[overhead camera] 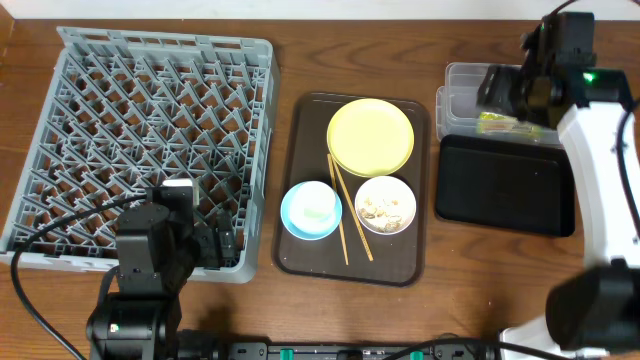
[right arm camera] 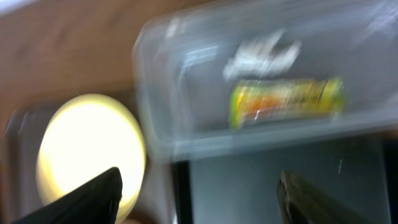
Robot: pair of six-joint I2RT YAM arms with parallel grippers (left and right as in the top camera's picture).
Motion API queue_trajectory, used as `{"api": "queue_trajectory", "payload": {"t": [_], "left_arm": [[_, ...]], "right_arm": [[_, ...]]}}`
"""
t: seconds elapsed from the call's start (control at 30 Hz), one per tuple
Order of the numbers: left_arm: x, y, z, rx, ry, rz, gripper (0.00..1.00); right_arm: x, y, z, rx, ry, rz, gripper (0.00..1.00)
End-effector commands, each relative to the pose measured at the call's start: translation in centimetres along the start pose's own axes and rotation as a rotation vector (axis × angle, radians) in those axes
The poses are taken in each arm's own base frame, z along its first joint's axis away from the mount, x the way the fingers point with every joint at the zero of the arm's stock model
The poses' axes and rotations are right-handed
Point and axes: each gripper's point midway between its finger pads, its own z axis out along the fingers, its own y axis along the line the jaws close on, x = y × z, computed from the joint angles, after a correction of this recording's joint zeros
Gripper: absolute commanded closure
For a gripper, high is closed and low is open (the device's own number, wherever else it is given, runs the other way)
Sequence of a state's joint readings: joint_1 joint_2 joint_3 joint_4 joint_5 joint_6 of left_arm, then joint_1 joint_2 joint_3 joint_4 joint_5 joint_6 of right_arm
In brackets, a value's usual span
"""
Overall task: Sort waste into correct bins and load items into the dishwasher
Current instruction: 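Move the tissue with the right gripper and release it into the clear bin, then grasp the rim of the white rice bowl with the right gripper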
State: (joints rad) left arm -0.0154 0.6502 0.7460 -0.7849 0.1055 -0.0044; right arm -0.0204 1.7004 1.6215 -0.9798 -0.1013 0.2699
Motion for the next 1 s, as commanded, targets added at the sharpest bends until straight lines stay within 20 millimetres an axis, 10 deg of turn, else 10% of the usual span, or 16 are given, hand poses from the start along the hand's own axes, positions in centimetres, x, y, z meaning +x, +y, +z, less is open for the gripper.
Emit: {"api": "queue_trajectory", "payload": {"t": [0.0, 0.27, 0.5, 0.97], "left_arm": [[-0.8, -0.3, -0.6, 0.010, -0.025, -0.013, 0.03], [0.3, -0.2, -0.6, 0.007, 0.021, -0.015, 0.03], [0.1, -0.2, -0.6, 0.007, 0.014, -0.014, 0.03], [0.2, -0.2, -0.6, 0.007, 0.015, -0.015, 0.03]], "right_arm": [[4.4, 5.3, -2.8, -0.186, 0.112, -0.219, 0.31], [16.0, 12.2, -1.6, -0.236, 0.373, -0.539, 0.38], [23.0, 14.4, 1.2, -0.190, 0.421, -0.680, 0.41], [28.3, 14.3, 6.9, -0.162, 0.320, -0.745, 0.70]]}}
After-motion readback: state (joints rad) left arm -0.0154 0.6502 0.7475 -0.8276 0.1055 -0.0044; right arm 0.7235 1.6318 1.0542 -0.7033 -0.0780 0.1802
